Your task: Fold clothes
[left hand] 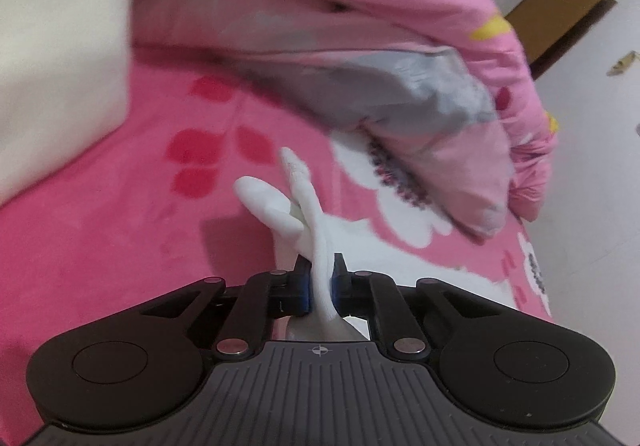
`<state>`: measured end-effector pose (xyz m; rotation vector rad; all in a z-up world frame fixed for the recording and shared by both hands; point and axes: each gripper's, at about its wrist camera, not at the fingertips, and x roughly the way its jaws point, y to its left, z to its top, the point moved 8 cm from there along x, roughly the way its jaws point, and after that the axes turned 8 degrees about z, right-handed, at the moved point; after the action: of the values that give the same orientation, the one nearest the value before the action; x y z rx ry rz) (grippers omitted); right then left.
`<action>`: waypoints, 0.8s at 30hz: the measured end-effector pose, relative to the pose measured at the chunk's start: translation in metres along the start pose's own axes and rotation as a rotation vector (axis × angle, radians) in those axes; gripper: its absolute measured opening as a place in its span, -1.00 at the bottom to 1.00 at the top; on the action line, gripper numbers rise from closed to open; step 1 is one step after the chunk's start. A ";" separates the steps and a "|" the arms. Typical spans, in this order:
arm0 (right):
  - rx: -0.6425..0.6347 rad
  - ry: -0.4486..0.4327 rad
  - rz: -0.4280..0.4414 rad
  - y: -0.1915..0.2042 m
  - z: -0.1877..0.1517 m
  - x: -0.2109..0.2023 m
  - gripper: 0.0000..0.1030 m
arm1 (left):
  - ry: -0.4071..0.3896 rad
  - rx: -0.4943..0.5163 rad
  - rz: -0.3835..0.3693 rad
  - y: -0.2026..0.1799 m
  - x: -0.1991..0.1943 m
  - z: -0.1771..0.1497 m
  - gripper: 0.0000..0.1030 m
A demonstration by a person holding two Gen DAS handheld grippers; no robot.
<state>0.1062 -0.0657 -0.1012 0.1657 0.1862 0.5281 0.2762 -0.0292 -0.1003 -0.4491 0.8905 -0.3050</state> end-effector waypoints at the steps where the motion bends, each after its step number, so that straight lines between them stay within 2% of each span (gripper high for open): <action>1: 0.005 -0.015 -0.009 -0.003 0.003 -0.006 -0.83 | -0.006 0.015 -0.006 -0.011 -0.003 0.002 -0.86; 7: 0.050 -0.111 -0.083 -0.031 0.018 -0.051 -0.84 | -0.024 0.145 -0.034 -0.086 -0.009 0.007 -0.86; 12: 0.109 -0.166 -0.166 -0.062 0.017 -0.097 -0.84 | 0.027 0.244 -0.070 -0.156 0.010 -0.011 -0.86; 16: 0.213 -0.178 -0.230 -0.092 0.002 -0.129 -0.84 | 0.102 0.336 -0.053 -0.190 0.042 -0.041 -0.77; 20: 0.425 -0.142 -0.241 -0.125 -0.027 -0.144 -0.83 | 0.176 0.329 -0.059 -0.190 0.071 -0.068 -0.27; 22: 0.524 -0.130 -0.233 -0.137 -0.041 -0.150 -0.82 | 0.189 0.294 -0.079 -0.187 0.069 -0.070 -0.14; 24: 0.609 -0.129 -0.204 -0.144 -0.050 -0.152 -0.80 | 0.162 0.288 -0.096 -0.181 0.053 -0.067 0.20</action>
<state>0.0360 -0.2605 -0.1589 0.7641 0.2315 0.2430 0.2413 -0.2260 -0.0832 -0.2026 0.9668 -0.5558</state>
